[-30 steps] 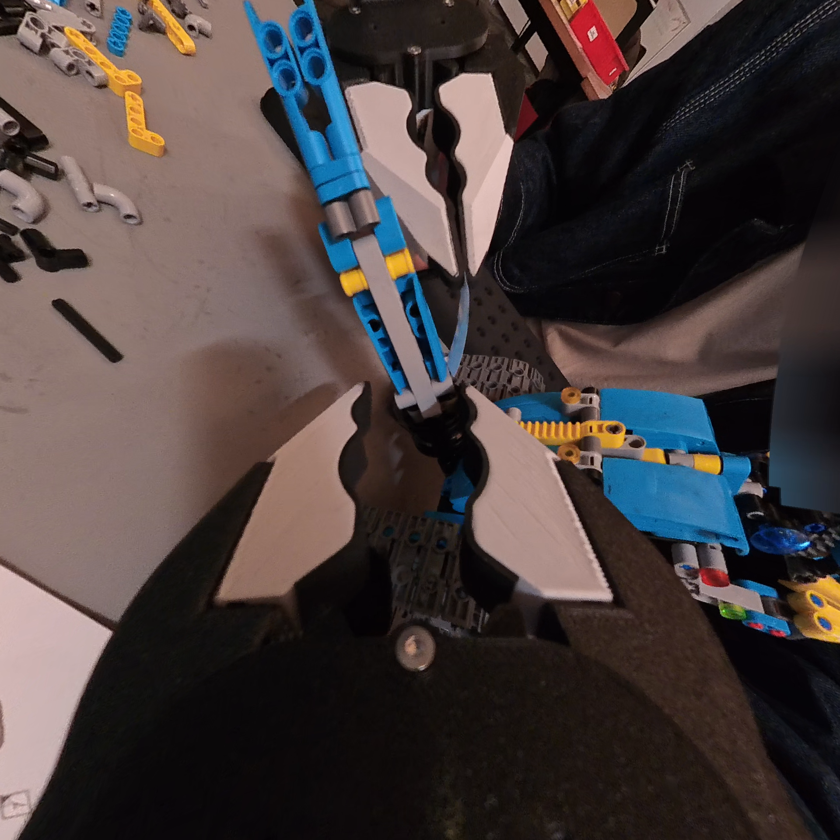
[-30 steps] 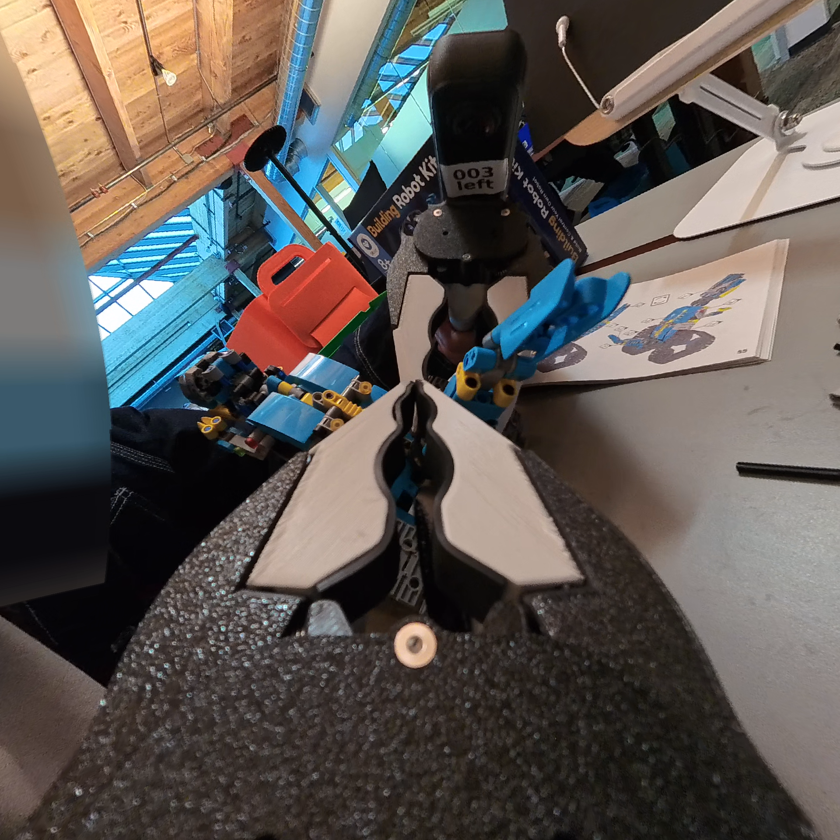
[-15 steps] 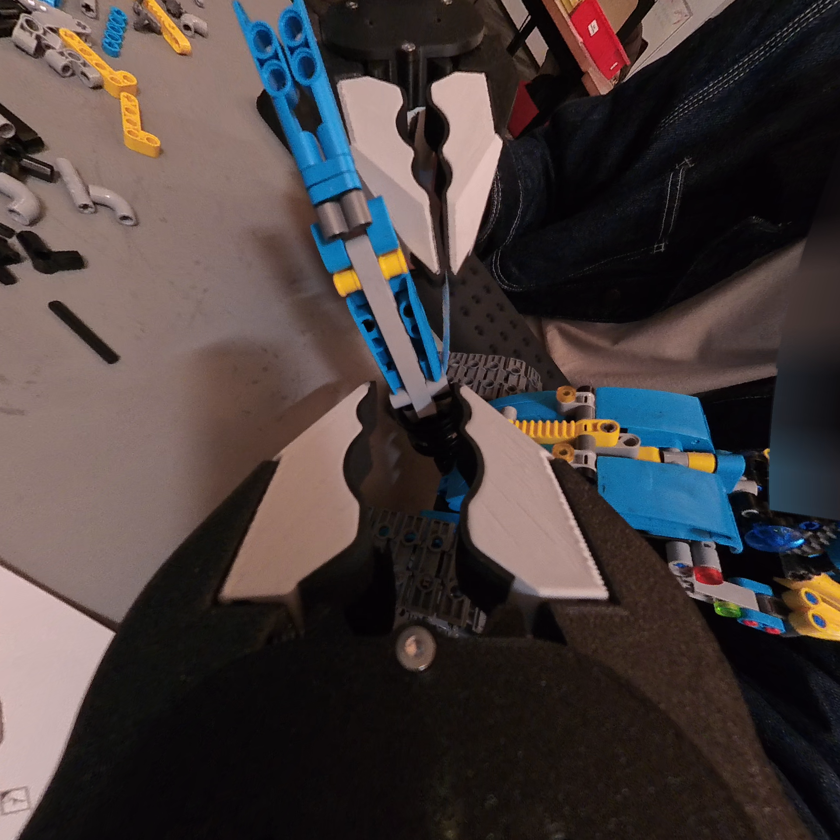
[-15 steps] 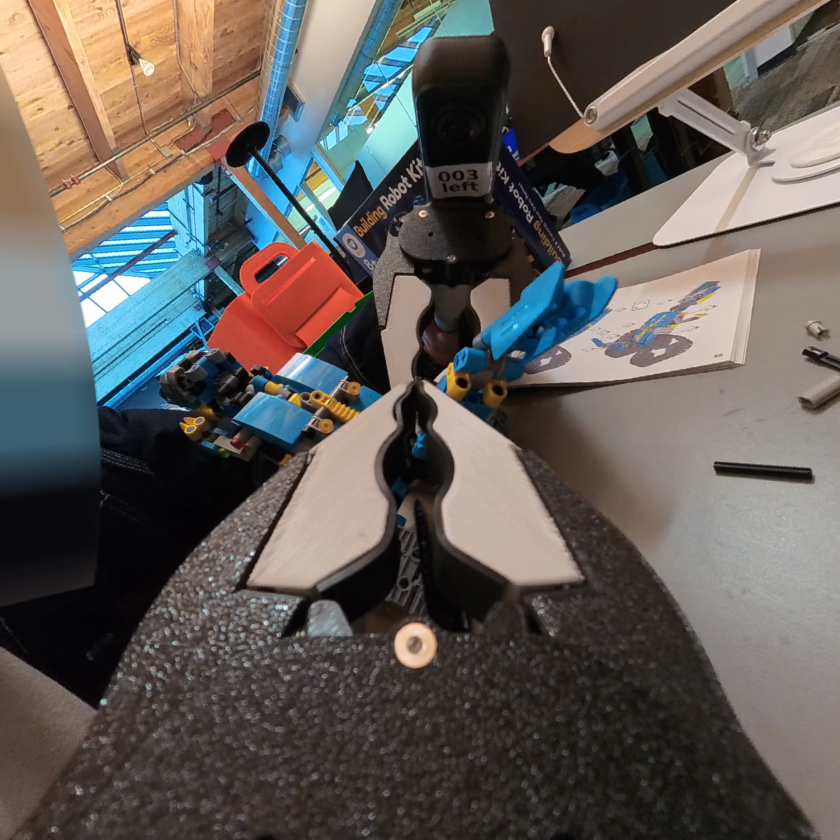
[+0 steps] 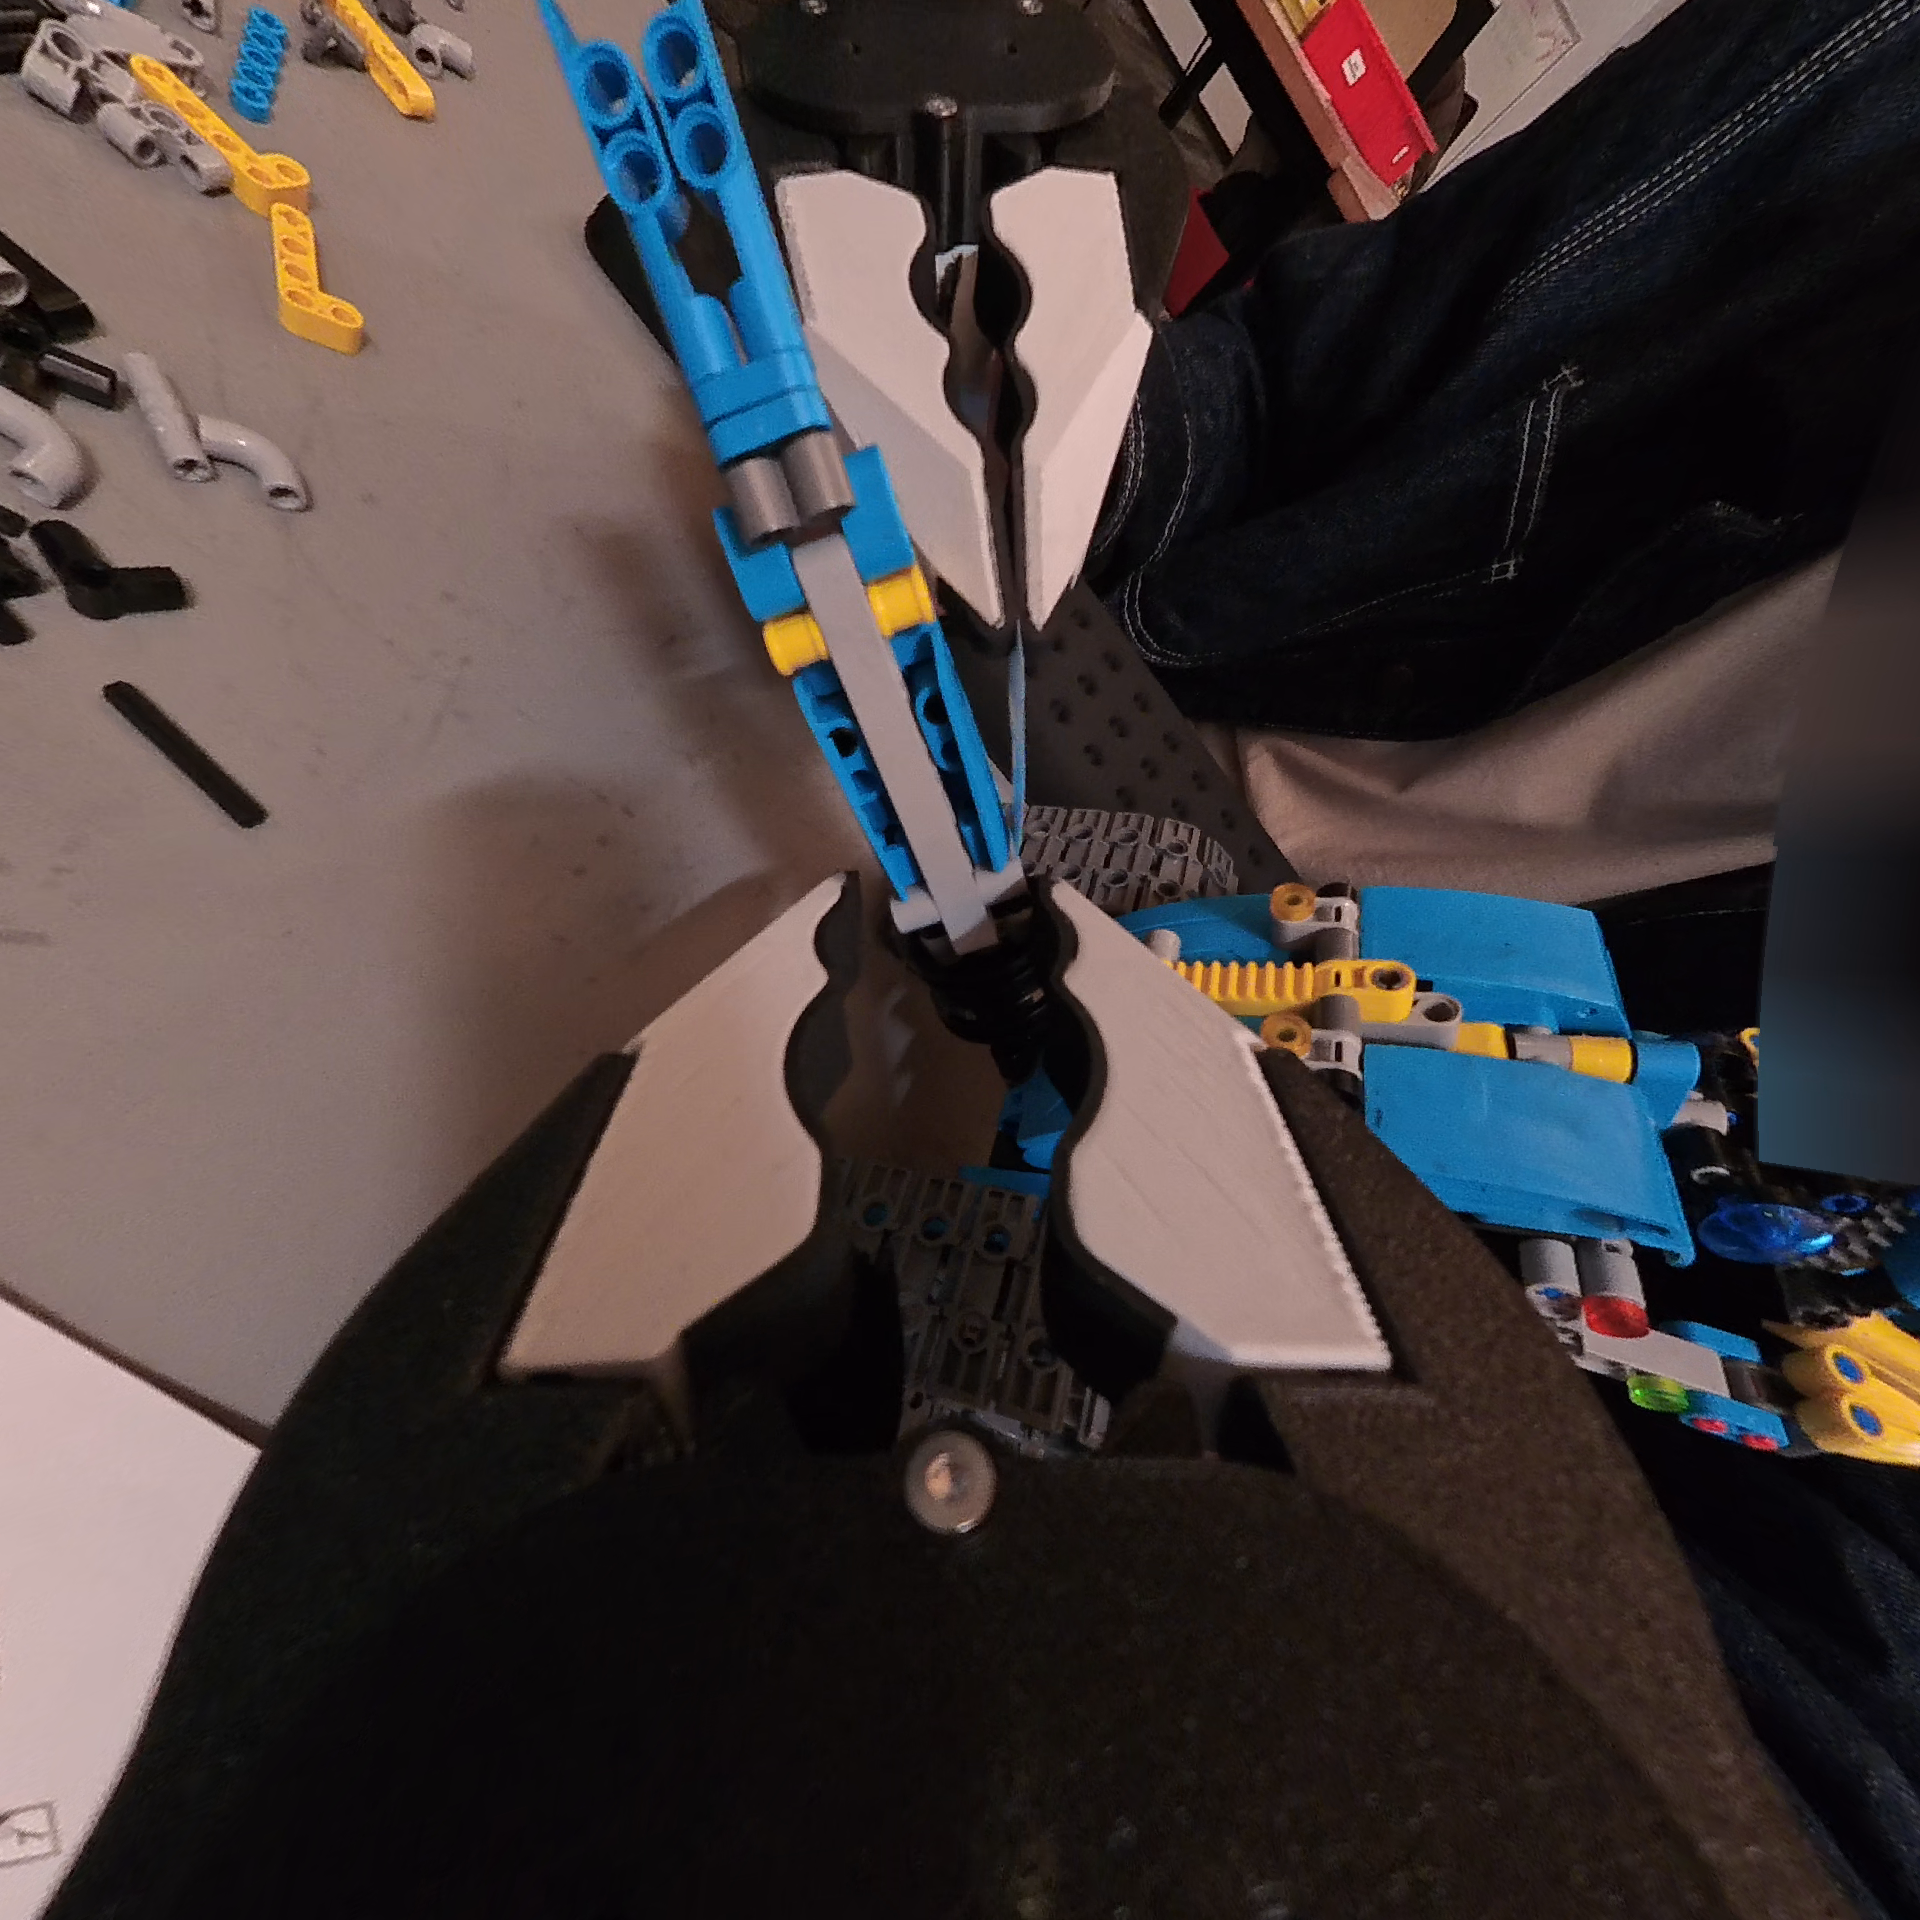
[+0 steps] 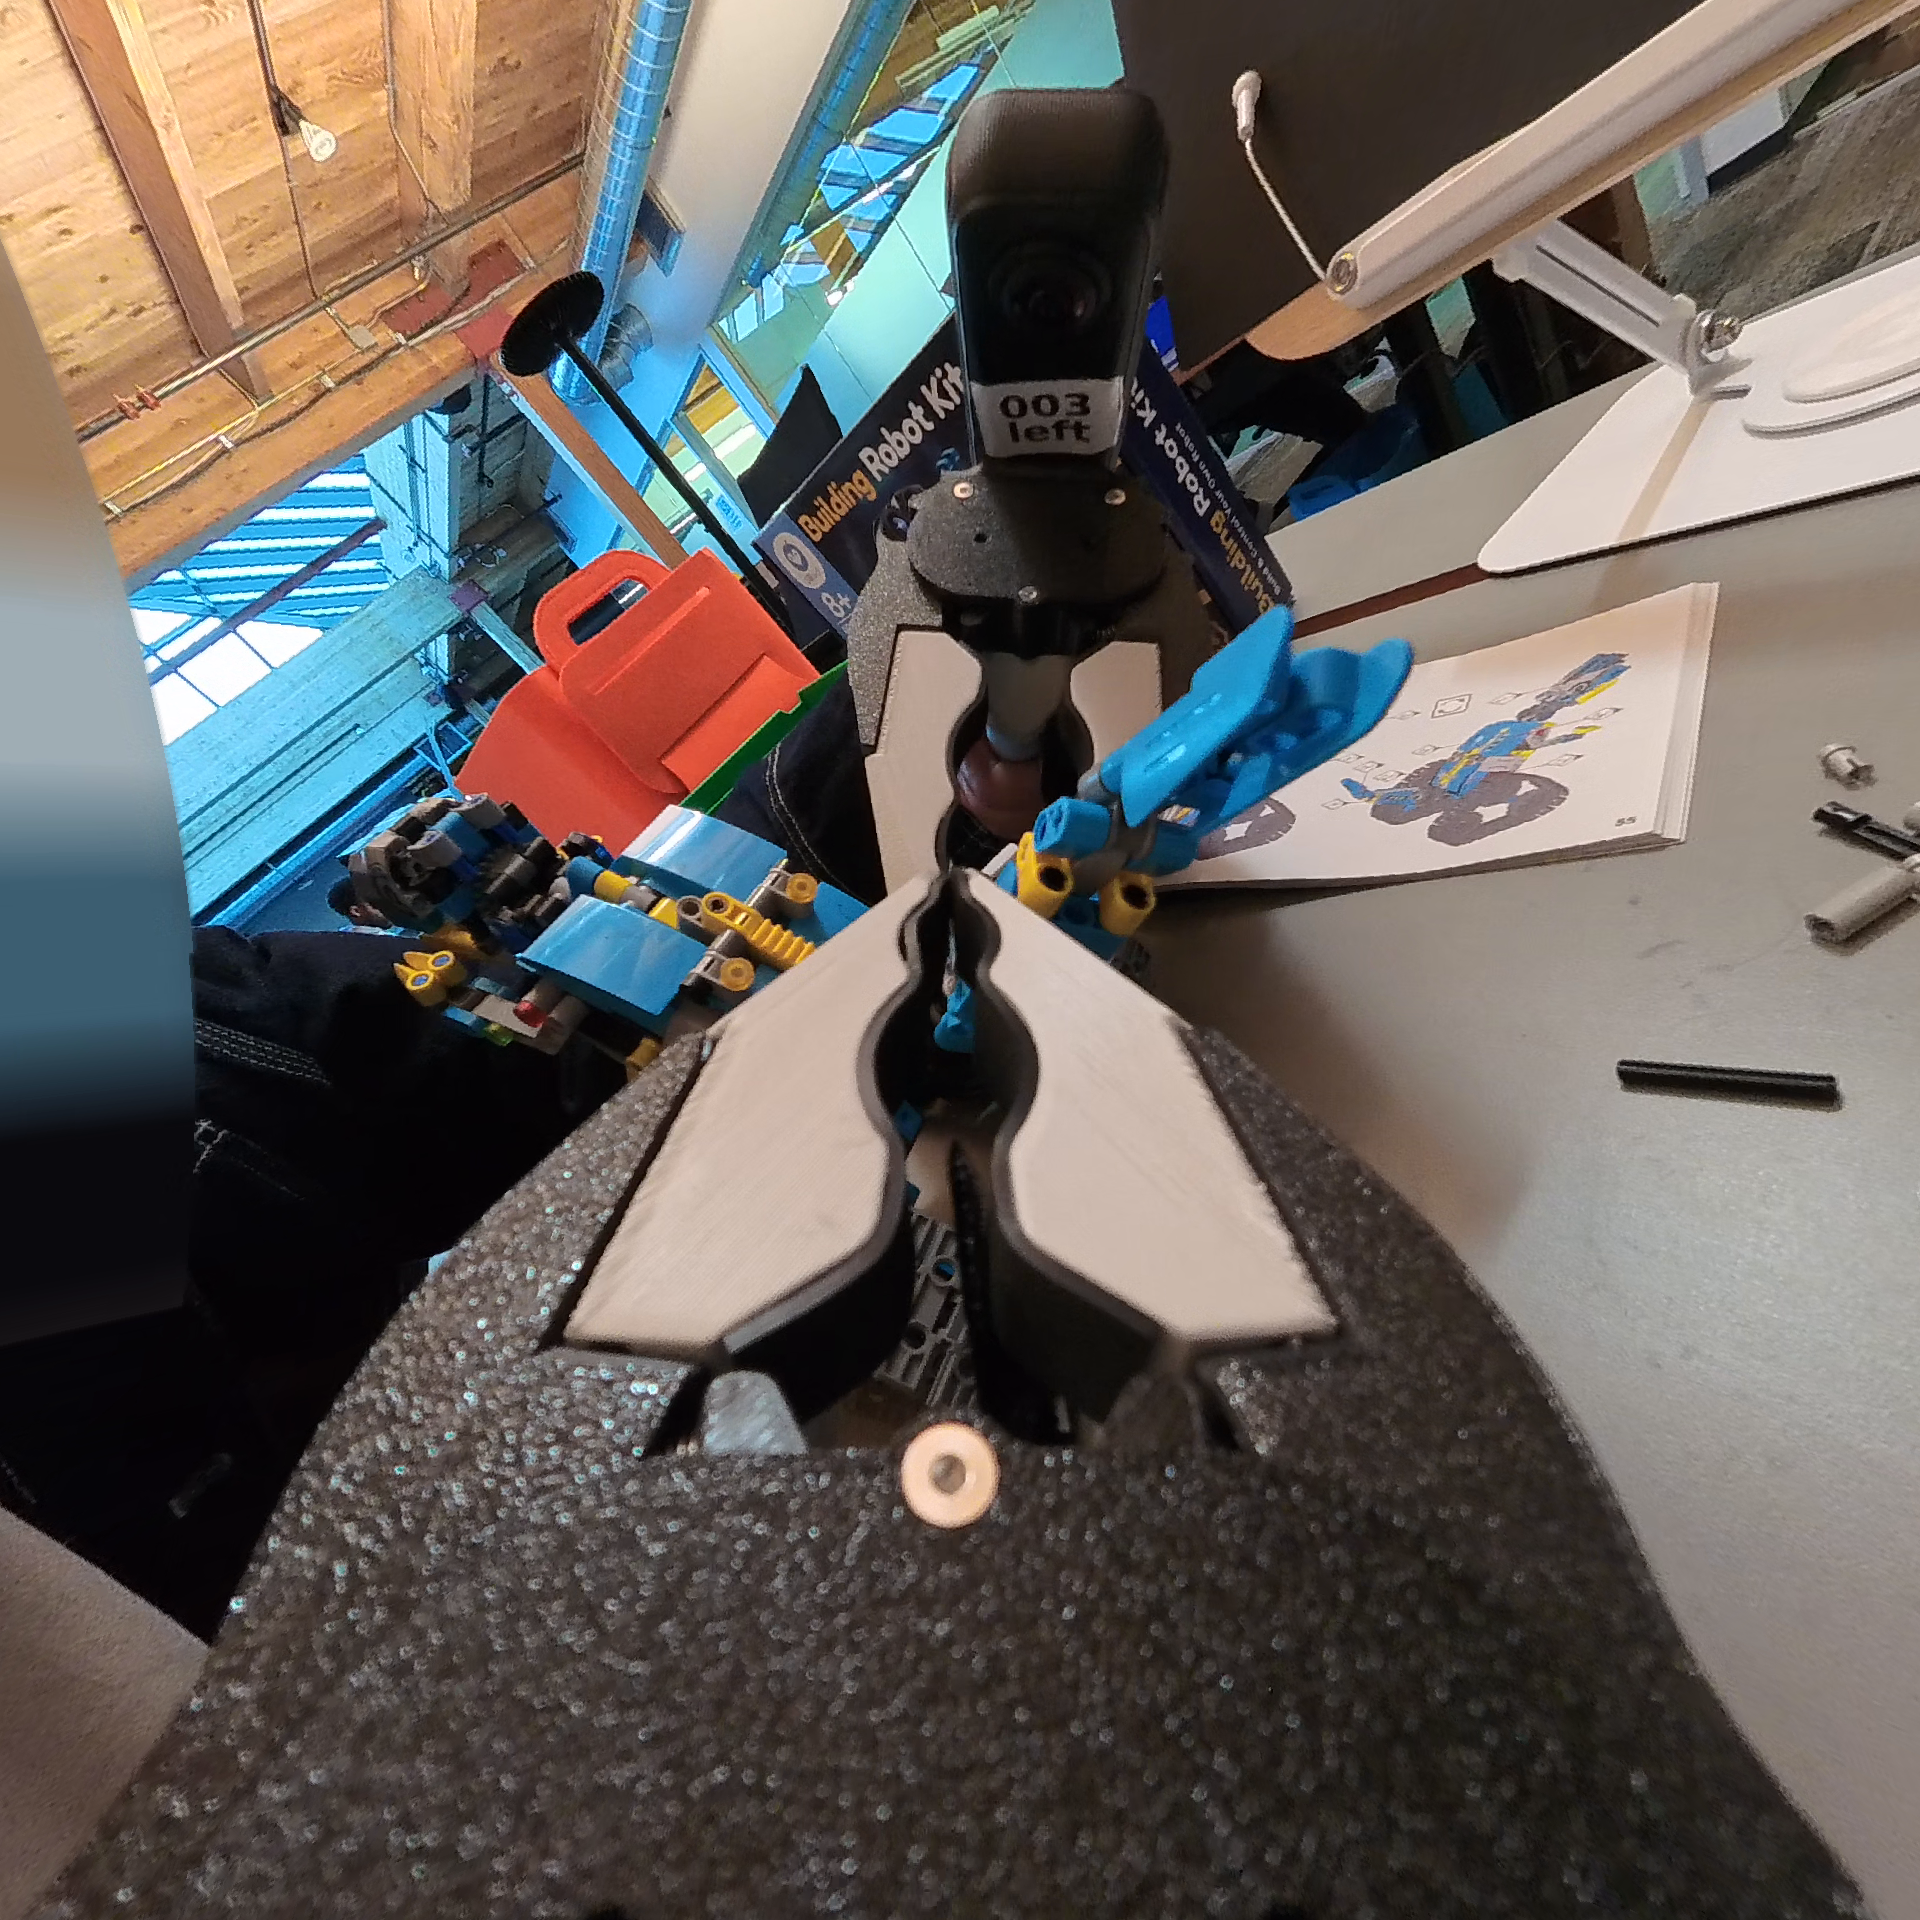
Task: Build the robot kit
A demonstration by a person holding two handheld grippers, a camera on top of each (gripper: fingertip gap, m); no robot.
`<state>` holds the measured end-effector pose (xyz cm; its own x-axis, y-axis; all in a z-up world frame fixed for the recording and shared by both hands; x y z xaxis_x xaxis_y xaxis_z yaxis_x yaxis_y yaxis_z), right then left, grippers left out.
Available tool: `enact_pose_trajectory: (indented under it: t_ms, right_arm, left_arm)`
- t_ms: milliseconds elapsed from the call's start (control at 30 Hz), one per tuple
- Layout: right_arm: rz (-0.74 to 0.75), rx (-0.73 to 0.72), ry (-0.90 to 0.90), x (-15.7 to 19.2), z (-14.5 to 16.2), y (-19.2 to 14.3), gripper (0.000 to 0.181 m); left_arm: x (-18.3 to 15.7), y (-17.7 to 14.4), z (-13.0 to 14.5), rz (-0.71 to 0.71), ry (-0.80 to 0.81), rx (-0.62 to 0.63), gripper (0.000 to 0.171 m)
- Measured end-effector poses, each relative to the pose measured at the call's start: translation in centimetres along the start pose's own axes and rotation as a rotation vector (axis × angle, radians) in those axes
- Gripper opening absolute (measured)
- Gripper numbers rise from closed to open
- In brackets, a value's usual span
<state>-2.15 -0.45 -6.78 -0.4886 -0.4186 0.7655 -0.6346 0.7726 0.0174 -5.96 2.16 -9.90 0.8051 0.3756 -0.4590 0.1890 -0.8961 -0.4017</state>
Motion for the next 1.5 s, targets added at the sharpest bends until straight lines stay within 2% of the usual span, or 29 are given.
enact_pose_trajectory:
  t_ms: [367,567,767,833,967,1133,1200,1333,1500]
  right_arm:
    - [-0.008,-0.008,-0.004,0.2,-0.1,0.0,0.0]
    - [-0.084,-0.128,-0.039,1.6,-2.0,-1.5,0.0]
    - [-0.109,-0.144,-0.007,1.6,-2.3,-1.8,0.0]
    - [-0.107,-0.141,-0.012,1.6,-2.2,-1.7,0.0]
    - [-0.105,-0.116,0.006,1.4,-1.9,-1.5,0.0]
    - [-0.107,-0.07,0.009,1.4,-1.3,-0.9,0.0]
    - [-0.101,-0.058,0.0,1.4,-1.1,-0.8,0.0]
    - [-0.099,-0.048,-0.003,1.4,-1.0,-0.6,0.0]
    - [-0.095,-0.049,-0.006,1.4,-1.0,-0.7,0.0]
  left_arm:
    - [0.0,0.0,0.0,0.001,-0.001,-0.001,0.032]
    - [-0.1,0.0,0.0,0.005,0.003,-0.002,0.03]
    - [0.0,-0.4,0.1,-0.008,0.001,0.005,0.033]
    - [0.5,-1.6,0.2,-0.063,0.014,0.004,0.038]
    - [1.3,-6.3,-0.6,-0.213,-0.017,-0.1,0.044]
    - [1.7,-12.2,1.0,-0.564,-0.132,0.039,0.05]
    - [1.0,-14.0,1.1,-0.651,-0.141,0.061,0.05]
    - [-0.5,-15.3,0.1,-0.695,-0.099,0.032,0.05]
    - [-0.4,-15.8,0.0,-0.708,-0.104,0.019,0.05]
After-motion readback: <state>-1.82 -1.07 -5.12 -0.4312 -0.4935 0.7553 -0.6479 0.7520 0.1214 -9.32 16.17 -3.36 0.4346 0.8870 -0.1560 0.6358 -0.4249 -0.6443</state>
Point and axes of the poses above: each gripper's, where its closed fingertips meet, y out along the fingers, z out of its underside, x = y × z across the jaws, the point moved 2 cm from there along -y, back along the fingers, and after that the axes turned 13 degrees about y, right-handed, at the moved point
